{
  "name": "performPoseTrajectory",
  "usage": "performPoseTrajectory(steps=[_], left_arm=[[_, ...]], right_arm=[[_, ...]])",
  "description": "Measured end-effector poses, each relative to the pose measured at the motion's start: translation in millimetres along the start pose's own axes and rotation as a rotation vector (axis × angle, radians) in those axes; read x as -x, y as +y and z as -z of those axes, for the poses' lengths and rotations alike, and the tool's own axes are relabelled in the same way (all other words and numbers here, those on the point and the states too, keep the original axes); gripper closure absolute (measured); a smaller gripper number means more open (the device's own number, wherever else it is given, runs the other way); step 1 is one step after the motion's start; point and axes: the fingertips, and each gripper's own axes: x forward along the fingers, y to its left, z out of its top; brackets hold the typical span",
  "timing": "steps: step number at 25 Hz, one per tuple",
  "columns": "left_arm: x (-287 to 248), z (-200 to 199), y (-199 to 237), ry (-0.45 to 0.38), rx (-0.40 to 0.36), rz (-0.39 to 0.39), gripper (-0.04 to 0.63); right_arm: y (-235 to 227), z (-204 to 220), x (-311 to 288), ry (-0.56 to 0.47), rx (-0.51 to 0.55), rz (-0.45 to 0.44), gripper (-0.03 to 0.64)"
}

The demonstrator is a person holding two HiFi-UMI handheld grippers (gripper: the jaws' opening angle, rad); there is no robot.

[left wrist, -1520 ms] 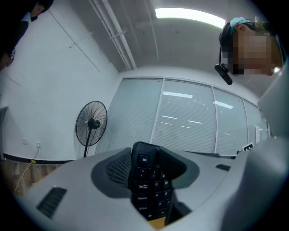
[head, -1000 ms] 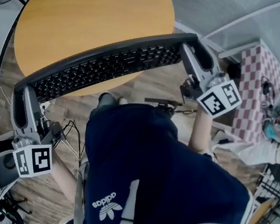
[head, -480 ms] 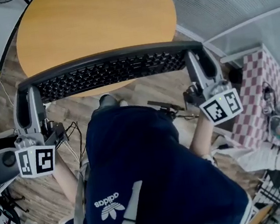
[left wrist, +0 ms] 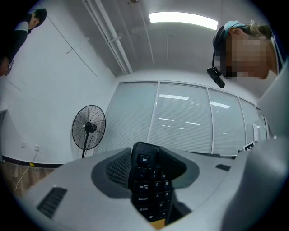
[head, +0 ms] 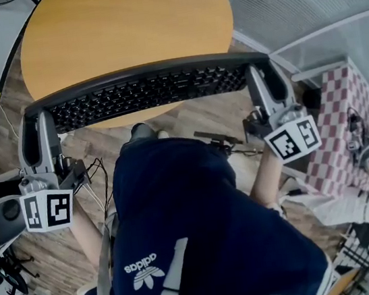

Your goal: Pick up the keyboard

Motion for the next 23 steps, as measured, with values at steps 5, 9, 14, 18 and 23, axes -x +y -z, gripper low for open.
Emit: performPoseTrajectory(steps=[5,9,14,18,23], left_arm=[[-0.7,1.5,0.9,0.006,0.003,0.003,0.407],[-0.7,0.8,0.3,0.010,0.008,0.010,0.407],[-1.7,1.3,0.2,0.010,0.010,0.011,0.407],[-1.4,1.2,1.8,0.014,0.010,0.011,0.407],[-5.5,2.9,2.5,0.022,0.011,0.013,0.407]], right_arm=[[1.2,-0.5,-1.5,-0.001,-0.001,0.001,0.446],[1.9,-3.8,-0.7,-0.004,0.005,0.006,0.446],[1.0,-4.2,0.0,-0.012,0.006,0.009,0.446],[1.5,-2.2,0.0,-0.010,-0.001,0.013,0.446],[0.2,-1.4,-2.2,-0.002,-0.004,0.016,0.446]])
